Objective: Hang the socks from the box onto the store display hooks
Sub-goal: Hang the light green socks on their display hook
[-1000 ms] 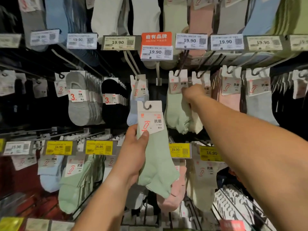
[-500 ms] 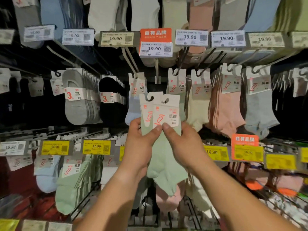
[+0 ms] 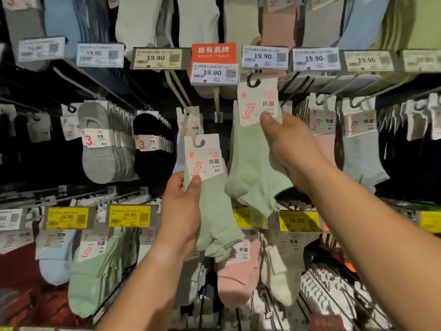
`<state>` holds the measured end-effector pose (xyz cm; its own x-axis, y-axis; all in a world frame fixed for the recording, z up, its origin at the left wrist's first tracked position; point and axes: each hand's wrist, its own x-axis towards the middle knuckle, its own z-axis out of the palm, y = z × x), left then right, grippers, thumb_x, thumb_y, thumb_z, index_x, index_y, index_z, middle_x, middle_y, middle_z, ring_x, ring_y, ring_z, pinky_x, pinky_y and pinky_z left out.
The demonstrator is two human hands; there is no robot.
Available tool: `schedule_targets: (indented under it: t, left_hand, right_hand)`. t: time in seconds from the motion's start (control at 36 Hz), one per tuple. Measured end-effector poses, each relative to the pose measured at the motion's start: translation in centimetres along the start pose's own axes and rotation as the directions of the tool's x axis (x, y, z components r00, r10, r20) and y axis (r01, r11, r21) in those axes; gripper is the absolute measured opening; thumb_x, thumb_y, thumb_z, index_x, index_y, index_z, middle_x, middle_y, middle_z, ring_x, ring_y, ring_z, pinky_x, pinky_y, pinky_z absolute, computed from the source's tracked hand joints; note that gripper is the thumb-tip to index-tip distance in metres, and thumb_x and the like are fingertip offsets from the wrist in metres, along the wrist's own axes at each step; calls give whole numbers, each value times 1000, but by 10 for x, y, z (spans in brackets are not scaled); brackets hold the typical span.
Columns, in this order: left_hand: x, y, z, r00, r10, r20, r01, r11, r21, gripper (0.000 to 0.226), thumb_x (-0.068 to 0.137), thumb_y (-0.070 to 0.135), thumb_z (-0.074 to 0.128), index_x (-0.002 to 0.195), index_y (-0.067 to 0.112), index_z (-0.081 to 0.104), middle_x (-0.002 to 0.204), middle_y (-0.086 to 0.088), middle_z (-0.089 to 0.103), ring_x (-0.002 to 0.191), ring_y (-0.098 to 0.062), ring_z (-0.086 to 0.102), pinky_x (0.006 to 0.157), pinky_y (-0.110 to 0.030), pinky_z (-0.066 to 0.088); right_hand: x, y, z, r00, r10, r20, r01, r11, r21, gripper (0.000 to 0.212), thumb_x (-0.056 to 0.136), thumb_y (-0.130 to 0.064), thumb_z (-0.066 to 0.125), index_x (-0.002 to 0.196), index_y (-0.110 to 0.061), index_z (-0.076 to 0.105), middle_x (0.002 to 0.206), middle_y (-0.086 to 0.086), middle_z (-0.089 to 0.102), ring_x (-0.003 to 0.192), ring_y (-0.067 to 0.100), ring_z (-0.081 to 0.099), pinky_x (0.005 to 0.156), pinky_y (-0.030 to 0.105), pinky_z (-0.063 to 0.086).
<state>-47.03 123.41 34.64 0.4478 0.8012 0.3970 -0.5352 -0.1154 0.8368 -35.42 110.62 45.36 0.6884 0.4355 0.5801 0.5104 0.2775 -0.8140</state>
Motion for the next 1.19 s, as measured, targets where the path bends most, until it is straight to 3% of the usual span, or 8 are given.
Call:
schedule_targets:
  t: [0.11,0.39,0.67,0.78,0.86,0.92,1.03,1.19]
  left_hand:
    - [0,1,-4,1000,2,6,-2,1000,10,12,105,19,52,113,16,60,104,-1,76,84,-11,73,68,-27,60]
    - [-3,3,-9,1000,0,14,0,1000,2,10,105,20,52,109,20,61,102,1,77,91,-15,74,76,-34,61]
    - [-3,6,-1,999,12,41,-13,1000,9,10,105,19,52,110,18,61,98,2,78,83,-10,74,65,-26,60]
    - [-1,10,5,997,19,73,-21,999,30,9,105,19,52,108,18,61,99,1,77,79,-7,74,61,-23,58]
    - [5,12,13,994,25,102,-32,997,66,8,104,20,54,104,21,62,98,1,77,84,-11,74,71,-30,61]
    - [9,14,23,990,15,139,-30,994,102,7,104,22,55,103,21,62,98,0,77,87,-14,73,77,-34,60]
    - [18,20,51,963,-36,268,8,994,107,10,105,20,54,107,15,63,102,-7,77,95,-23,74,84,-41,60]
    - [27,24,82,945,96,314,-153,975,162,14,98,32,60,97,20,67,101,-4,77,99,-24,73,93,-54,57]
  right_hand:
    - [12,-11,-2,999,-34,-9,34,999,-12,17,102,-29,52,100,-21,67,100,0,76,91,18,73,87,40,58]
    - [51,4,-4,994,98,-50,-104,984,-143,47,96,-40,60,130,-7,57,114,6,68,101,24,64,78,31,49]
    - [101,55,13,936,337,-101,-351,911,-216,67,88,-49,67,140,-10,47,129,10,58,116,34,56,102,47,47]
    - [90,59,6,958,233,-166,-280,884,-375,52,91,-52,61,118,-8,57,108,8,64,97,27,61,83,39,54]
    - [52,48,0,973,-67,-220,-79,802,-592,42,99,-51,47,106,-11,60,97,5,62,85,21,52,67,30,40]
    - [19,43,-1,974,-127,-186,22,876,-482,43,100,-54,41,99,-15,60,96,2,64,87,21,56,71,33,41]
    - [-15,45,7,1000,4,-30,-14,949,-315,51,100,-58,37,92,-15,63,101,6,68,95,24,63,87,41,51]
    - [0,44,-1,983,-98,-156,52,959,-279,40,98,-49,46,100,-13,63,103,9,71,100,32,65,88,49,52]
